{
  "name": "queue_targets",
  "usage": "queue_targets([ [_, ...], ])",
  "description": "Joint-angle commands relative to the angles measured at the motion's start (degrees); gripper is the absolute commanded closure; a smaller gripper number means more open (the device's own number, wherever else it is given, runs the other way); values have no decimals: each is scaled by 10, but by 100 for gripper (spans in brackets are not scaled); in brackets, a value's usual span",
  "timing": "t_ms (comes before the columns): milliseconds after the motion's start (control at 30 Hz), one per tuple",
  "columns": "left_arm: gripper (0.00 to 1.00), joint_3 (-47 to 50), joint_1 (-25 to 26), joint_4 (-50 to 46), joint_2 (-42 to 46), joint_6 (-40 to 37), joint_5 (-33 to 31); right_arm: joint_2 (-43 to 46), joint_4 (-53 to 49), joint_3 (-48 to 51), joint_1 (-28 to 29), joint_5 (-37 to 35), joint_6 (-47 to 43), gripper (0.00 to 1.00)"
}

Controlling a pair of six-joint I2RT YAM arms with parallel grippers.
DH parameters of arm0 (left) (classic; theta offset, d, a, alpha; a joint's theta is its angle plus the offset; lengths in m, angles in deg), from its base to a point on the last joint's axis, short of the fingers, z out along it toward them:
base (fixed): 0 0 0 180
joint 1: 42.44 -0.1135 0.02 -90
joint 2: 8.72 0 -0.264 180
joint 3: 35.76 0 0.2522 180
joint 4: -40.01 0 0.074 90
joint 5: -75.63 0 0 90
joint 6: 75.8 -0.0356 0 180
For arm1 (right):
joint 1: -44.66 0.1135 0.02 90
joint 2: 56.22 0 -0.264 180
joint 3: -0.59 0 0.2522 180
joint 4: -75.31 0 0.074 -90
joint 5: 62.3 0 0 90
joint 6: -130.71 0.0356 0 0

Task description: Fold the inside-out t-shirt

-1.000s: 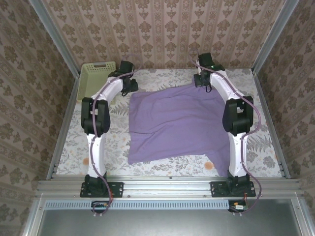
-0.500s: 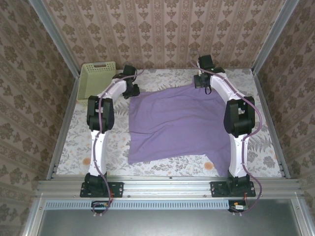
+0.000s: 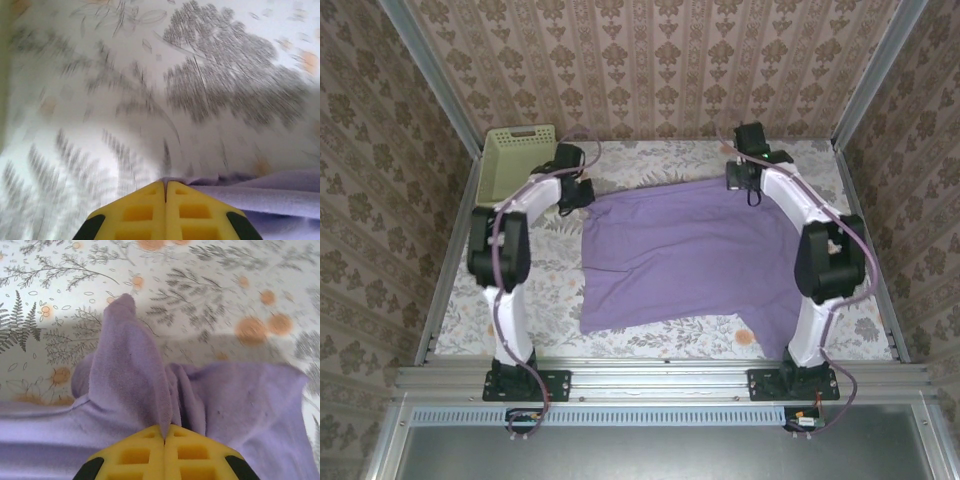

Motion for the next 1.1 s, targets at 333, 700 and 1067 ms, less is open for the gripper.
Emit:
queue_targets([
  [333, 89, 558, 149, 237, 396, 174, 60, 374, 32, 539, 28, 36, 296, 73],
  [700, 51, 420, 147, 119, 375, 35, 19, 386, -22, 408, 22, -38, 227, 42],
  [1067, 50, 280, 246, -18, 208, 16, -120, 342, -6, 398, 23, -13, 211, 41],
])
